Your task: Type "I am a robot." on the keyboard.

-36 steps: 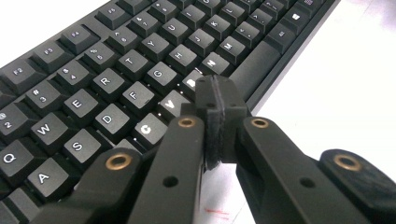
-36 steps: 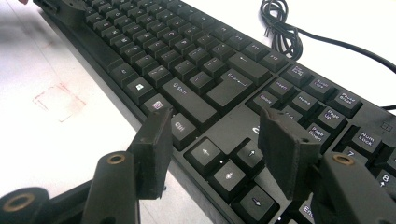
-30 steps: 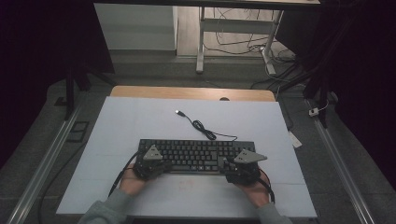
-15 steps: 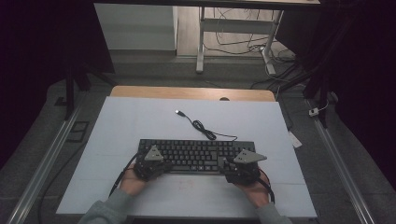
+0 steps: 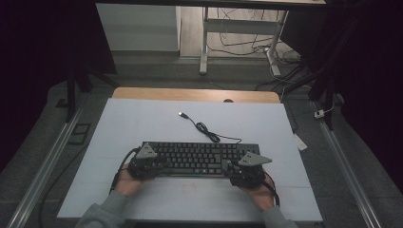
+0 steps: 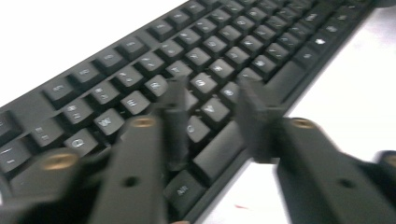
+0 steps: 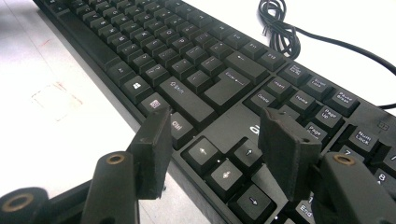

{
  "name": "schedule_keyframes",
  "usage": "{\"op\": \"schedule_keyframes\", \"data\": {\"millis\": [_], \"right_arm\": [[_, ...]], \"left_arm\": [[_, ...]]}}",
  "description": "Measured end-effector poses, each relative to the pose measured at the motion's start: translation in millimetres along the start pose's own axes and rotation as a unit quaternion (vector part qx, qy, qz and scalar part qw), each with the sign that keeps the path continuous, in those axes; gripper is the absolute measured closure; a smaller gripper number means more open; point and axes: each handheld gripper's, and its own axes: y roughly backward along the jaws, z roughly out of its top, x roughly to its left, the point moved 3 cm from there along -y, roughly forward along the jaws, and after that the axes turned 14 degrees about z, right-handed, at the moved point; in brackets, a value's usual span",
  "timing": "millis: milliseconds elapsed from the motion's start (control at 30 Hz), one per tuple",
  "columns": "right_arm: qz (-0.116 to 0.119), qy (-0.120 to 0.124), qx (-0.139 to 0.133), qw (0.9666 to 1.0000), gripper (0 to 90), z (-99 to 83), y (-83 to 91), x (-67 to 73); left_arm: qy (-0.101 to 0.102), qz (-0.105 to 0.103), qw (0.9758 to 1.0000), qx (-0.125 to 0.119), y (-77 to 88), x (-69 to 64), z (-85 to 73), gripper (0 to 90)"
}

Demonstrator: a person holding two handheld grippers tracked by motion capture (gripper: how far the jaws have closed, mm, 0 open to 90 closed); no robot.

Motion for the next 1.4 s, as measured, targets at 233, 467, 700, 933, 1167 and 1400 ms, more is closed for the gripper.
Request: {"op": "schedule_keyframes", "data": {"millis": [233, 467, 700, 933, 1167, 1400], "right_arm": [[0.0, 0.001, 0.001, 1.0, 44.2, -0.3, -0.1, -0.6], [-0.003, 0.002, 0.003, 1.0, 44.0, -0.7, -0.1, -1.4], [-0.002, 0.004, 0.004, 1.0, 43.8, -0.8, -1.0, -1.0], [-0.004, 0.004, 0.009, 0.9999, 43.7, -1.2, -1.8, -0.7], [-0.003, 0.007, 0.009, 0.9999, 43.5, -1.4, -3.0, -0.5], [-0.003, 0.007, 0.009, 0.9999, 43.4, -1.5, -3.3, -0.7]], "left_arm": [[0.006, 0.008, 0.9999, 0.003, 0.8, 5.1, -1.4, 42.5], [0.012, 0.01, 0.9999, 0.005, 0.9, 8.5, -2.4, 40.1], [0.017, 0.013, 0.9997, 0.006, 1.5, 12.0, -2.9, 39.6], [0.028, 0.025, 0.9993, 0.007, 2.0, 19.5, -4.6, 39.1], [0.046, 0.04, 0.9981, 0.007, 3.2, 29.1, -7.0, 39.1], [0.062, 0.053, 0.9966, 0.01, 3.8, 38.5, -10.2, 39.2]]}}
